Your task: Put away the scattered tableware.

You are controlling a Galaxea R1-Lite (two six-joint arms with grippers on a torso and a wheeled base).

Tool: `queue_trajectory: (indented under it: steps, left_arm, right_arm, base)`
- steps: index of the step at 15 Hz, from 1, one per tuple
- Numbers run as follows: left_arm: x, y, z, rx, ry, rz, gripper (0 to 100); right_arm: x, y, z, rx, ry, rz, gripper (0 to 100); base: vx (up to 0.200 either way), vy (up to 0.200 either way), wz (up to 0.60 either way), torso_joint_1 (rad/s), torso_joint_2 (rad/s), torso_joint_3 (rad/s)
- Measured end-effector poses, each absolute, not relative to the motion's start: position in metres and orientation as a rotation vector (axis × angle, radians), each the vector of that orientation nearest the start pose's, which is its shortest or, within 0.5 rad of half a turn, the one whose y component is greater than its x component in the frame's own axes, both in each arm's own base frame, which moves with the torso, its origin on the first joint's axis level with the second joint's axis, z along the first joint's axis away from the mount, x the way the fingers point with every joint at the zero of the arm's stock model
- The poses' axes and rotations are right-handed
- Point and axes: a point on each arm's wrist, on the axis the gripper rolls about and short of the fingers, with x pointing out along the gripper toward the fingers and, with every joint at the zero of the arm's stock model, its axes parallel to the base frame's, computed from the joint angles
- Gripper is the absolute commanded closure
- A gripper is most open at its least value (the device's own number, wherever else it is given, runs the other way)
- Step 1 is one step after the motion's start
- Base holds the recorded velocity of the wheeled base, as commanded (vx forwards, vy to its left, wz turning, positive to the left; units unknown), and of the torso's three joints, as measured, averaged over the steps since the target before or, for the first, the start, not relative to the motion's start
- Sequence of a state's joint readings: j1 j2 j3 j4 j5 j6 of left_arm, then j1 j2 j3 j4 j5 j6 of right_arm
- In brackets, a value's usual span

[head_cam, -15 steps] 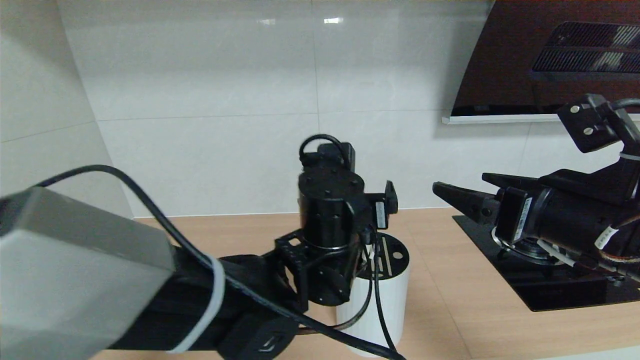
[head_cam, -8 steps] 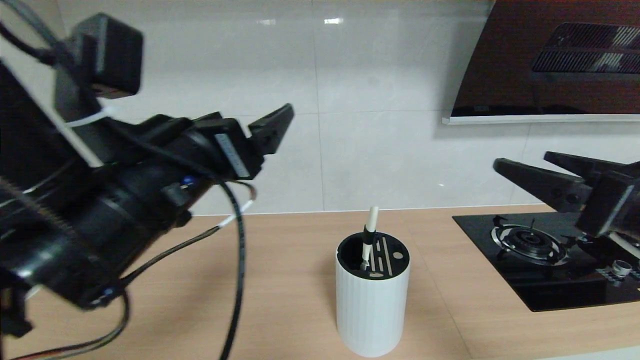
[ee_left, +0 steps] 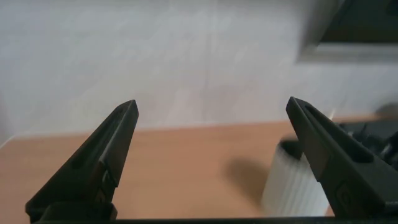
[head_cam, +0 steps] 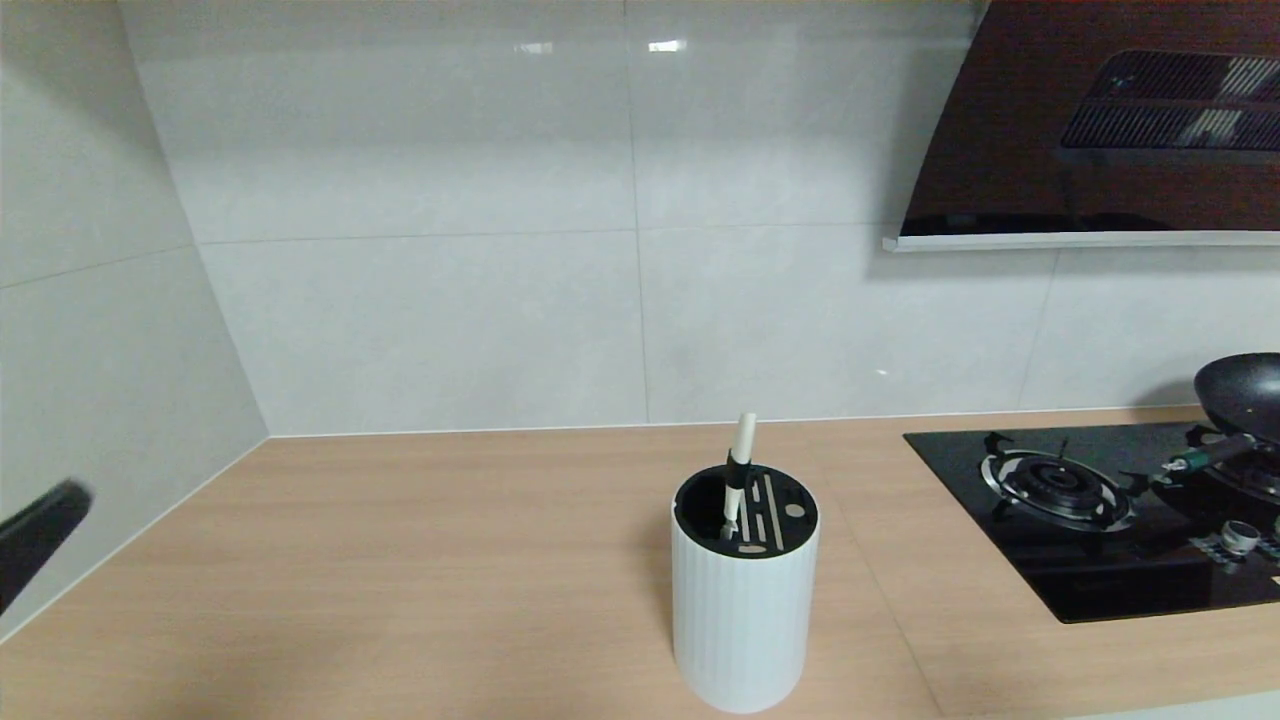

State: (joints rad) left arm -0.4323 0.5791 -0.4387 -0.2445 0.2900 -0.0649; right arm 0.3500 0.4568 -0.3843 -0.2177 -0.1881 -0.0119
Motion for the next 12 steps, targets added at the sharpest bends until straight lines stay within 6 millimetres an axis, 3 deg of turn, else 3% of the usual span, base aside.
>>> queue_trajectory:
  steps: [3,5,8,12]
  left_arm:
    - [-0.02,0.009,0.186,-0.076,-0.067,-0.102,0]
    - [-0.035,0.011,0.17,-0.076,-0.103,0.024,0]
    - [-0.042,0.007,0.154,-0.073,-0.16,0.137,0]
    - [-0.038,0.003,0.121,-0.04,-0.13,0.14,0]
  right_arm:
    - [-0.027,-0.011,0.176,0.012,-0.117,0.058,0]
    - [-0.036,-0.01,0.163,0.006,-0.123,-0.04,0]
    - [-0.04,-0.004,0.142,-0.007,-0.129,-0.081,0]
    - [-0.038,-0.002,0.121,-0.013,-0.141,-0.094,0]
  base:
    - [0.0,0.0,0.0,0.0,0.0,0.0]
    - [0.0,0.0,0.0,0.0,0.0,0.0]
    - [0.0,0.0,0.0,0.0,0.0,0.0]
    - [0.0,0.0,0.0,0.0,0.0,0.0]
